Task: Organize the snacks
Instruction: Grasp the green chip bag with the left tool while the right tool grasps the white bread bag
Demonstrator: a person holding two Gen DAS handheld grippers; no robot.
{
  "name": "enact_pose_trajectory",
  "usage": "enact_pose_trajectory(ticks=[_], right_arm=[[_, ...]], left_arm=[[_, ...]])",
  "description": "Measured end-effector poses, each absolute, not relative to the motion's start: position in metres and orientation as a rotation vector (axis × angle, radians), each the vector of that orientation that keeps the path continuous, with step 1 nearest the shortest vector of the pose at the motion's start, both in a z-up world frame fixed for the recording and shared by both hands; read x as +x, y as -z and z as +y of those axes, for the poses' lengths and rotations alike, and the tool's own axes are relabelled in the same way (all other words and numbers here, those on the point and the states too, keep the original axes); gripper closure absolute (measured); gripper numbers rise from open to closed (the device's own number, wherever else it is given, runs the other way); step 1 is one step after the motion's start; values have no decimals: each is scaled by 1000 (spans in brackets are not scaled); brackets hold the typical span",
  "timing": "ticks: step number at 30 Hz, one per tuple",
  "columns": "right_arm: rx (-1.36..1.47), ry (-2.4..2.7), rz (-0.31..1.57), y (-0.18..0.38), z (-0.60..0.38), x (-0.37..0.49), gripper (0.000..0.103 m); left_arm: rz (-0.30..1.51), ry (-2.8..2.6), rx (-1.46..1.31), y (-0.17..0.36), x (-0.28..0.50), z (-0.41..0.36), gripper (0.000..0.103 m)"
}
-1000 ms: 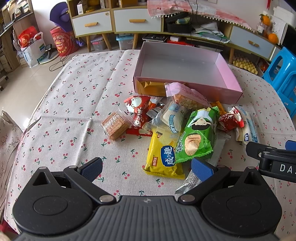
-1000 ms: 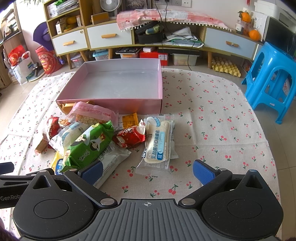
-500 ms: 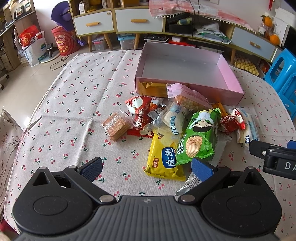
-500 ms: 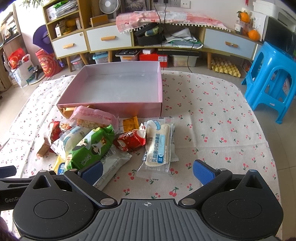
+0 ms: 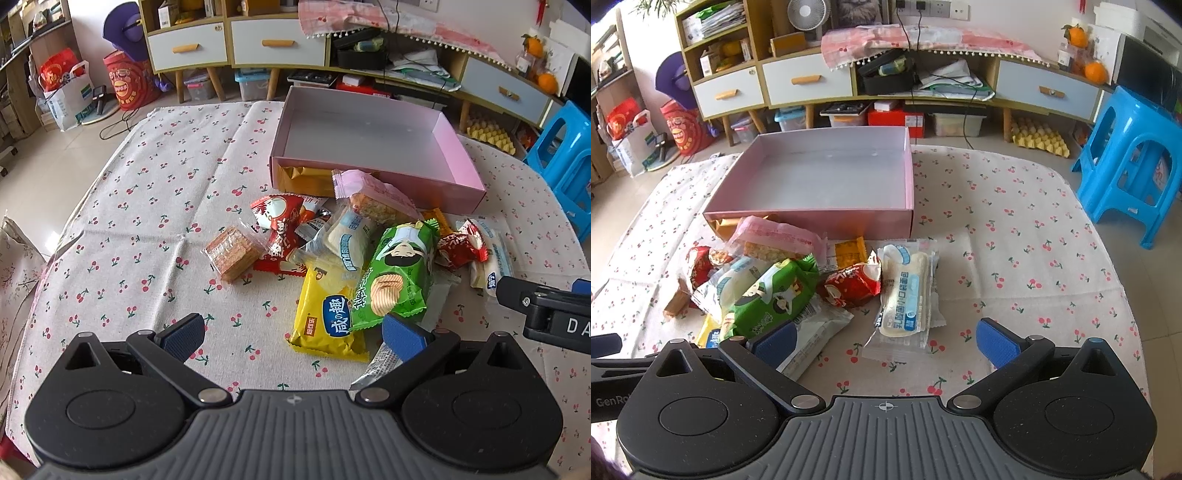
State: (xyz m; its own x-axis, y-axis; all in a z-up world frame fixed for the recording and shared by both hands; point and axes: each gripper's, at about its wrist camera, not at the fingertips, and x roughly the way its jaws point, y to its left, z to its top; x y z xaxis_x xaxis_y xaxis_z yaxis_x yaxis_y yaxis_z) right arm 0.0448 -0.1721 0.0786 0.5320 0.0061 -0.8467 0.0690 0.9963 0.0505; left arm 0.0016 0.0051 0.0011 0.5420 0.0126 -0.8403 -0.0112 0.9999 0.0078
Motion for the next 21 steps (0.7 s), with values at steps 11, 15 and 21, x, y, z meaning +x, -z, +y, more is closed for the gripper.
enact_pose_trajectory(ticks=[11, 15, 21], right_arm=[[68, 50, 993, -83, -173, 46, 0], [93, 10, 1005, -84, -173, 48, 0], [117, -11, 1029, -85, -175, 57, 0]], left_arm=[[987, -16, -5, 0, 3, 8, 0], [979, -17, -27, -2, 5, 11, 0], [951, -7, 2, -8, 12, 17, 0]])
